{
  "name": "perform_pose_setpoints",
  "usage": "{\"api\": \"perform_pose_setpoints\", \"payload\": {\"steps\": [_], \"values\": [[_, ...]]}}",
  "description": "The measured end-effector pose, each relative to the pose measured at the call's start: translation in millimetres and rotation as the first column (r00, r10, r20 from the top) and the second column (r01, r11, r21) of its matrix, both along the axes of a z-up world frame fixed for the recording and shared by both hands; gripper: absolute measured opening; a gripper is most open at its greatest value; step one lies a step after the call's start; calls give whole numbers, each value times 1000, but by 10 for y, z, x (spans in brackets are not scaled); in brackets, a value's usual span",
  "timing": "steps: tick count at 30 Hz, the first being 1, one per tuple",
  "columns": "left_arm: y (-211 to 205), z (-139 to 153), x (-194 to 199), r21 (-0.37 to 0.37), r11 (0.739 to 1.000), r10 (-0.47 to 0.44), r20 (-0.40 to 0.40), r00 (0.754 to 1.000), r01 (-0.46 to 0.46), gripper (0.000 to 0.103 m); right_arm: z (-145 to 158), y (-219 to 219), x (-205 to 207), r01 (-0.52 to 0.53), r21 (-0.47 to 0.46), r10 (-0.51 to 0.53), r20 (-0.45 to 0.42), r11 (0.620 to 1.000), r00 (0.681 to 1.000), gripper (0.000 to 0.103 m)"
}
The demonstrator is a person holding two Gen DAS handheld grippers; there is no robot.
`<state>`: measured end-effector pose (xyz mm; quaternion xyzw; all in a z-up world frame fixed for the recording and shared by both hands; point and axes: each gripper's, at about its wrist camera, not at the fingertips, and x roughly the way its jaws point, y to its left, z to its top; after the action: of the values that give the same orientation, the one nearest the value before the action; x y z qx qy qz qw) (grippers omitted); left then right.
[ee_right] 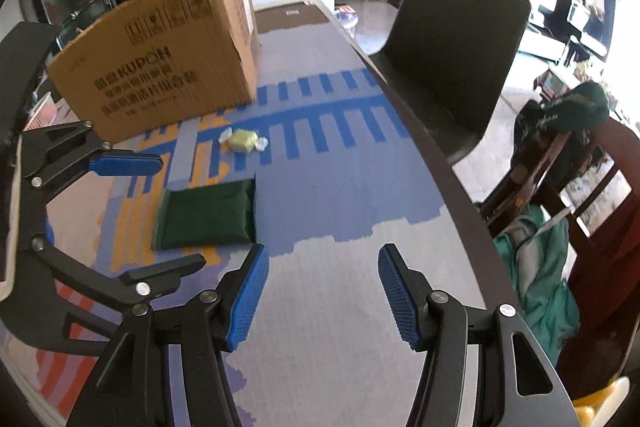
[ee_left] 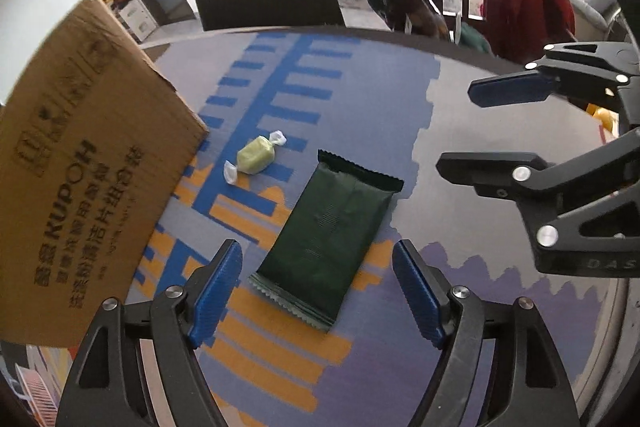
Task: Organize snacks
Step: 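Grasp the dark green pack with the left tool while the right grasps the pale green candy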
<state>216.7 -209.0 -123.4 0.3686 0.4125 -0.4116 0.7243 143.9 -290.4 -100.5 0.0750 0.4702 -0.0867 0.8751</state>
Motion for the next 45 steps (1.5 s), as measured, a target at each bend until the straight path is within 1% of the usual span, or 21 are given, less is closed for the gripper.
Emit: {"api": "perform_pose_setpoints", "payload": {"steps": [3, 8, 10, 13, 14, 15, 18, 19, 21, 25, 28, 32, 35, 37, 39, 42, 45], "values": [[-19, -34, 27, 7, 1000, -2, 3, 1000, 1, 77, -41, 2, 14, 4, 1, -4, -14, 1000, 1000, 58], [-63, -62, 97, -5, 1000, -7, -9, 1000, 7, 78, -70, 7, 37, -1, 2, 1, -24, 1000, 1000, 58], [-91, -72, 142, -6, 1000, -8, -22, 1000, 8, 78, -81, 4, 45, -4, 2, 4, -29, 1000, 1000, 58], [-118, -73, 217, -12, 1000, -1, -62, 998, 0, 77, -95, -20, 58, 3, -1, -3, -34, 1000, 999, 58], [-118, -74, 239, -20, 1000, 5, -86, 996, -7, 73, -100, -30, 61, 8, -3, -8, -36, 1000, 999, 58], [-114, -73, 265, -31, 999, 10, -124, 992, -14, 66, -107, -43, 65, 14, -6, -14, -38, 1000, 999, 58], [-98, -70, 296, -55, 998, 24, -187, 982, -34, 54, -120, -73, 75, 21, 1, -21, -41, 1000, 999, 58], [-90, -69, 296, -61, 997, 30, -193, 981, -42, 53, -122, -79, 80, 22, 6, -21, -41, 1000, 999, 58], [-71, -62, 282, -72, 996, 38, -192, 981, -53, 46, -126, -83, 88, 21, 13, -20, -38, 1000, 999, 58], [-7, -51, 240, -84, 989, 108, -175, 979, -124, 44, -127, -64, 79, 5, 2, -5, -31, 1000, 999, 58], [82, -49, 198, -103, 978, 163, -175, 971, -182, 44, -126, -58, 79, -7, 7, 7, -25, 1000, 1000, 58], [207, 0, 131, -130, 953, 256, -138, 957, -273, 44, -118, -31, 96, -35, 14, 35, -16, 999, 999, 58], [317, 97, 90, -178, 931, 308, -94, 947, -320, 44, -111, 8, 139, -66, 10, 66, -8, 998, 998, 58], [378, 148, 102, -189, 911, 358, -71, 931, -365, 44, -95, 30, 181, -92, 15, 92, 3, 996, 996, 58], [440, 189, 130, -198, 892, 400, -74, 914, -406, 44, -69, 54, 237, -129, 21, 128, 19, 991, 992, 58], [535, 244, 176, -207, 861, 464, -53, 884, -464, 44, -19, 99, 352, -181, 4, 181, 41, 983, 983, 58], [634, 295, 241, -228, 812, 536, -75, 841, -538, 44, 15, 123, 502, -239, 16, 238, 50, 971, 970, 58]]}}
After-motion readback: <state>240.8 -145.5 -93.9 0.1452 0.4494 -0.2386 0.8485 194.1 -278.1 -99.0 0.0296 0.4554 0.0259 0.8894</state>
